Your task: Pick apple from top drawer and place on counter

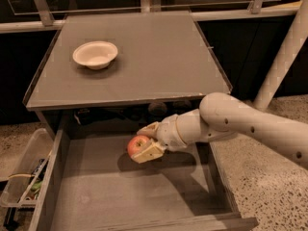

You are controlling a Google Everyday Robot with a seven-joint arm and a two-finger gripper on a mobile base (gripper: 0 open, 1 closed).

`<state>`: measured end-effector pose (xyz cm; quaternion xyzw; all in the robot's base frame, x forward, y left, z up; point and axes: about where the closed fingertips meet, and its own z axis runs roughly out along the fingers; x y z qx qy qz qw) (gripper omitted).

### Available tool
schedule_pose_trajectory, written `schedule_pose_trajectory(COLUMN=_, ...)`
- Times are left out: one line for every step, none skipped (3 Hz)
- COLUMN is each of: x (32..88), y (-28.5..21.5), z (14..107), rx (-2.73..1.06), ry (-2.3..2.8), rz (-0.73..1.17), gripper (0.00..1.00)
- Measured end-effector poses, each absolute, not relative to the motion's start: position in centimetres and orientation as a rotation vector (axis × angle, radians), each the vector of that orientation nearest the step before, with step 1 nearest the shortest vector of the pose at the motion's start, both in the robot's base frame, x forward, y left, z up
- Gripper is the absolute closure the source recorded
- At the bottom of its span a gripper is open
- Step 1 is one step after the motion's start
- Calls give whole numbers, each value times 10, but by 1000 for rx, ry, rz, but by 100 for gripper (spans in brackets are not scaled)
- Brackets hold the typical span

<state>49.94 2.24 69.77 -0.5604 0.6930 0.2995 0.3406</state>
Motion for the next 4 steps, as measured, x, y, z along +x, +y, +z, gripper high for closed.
schedule_pose_trajectory(x=506, y=13, z=735, rx=-1489, ry=1788, rz=756, gripper=100)
schedule_pose_trajectory(x=518, y=4, z=787, rx=-1543, ry=1756, rz=692, gripper=100)
schedule_pose_trajectory(x=532, y=-12, z=843, rx=-1563, ry=1726, rz=605, gripper=100)
schedule_pose_trajectory(x=552, y=-28, z=896, rx=-1538, ry=1698, rz=528, gripper=100)
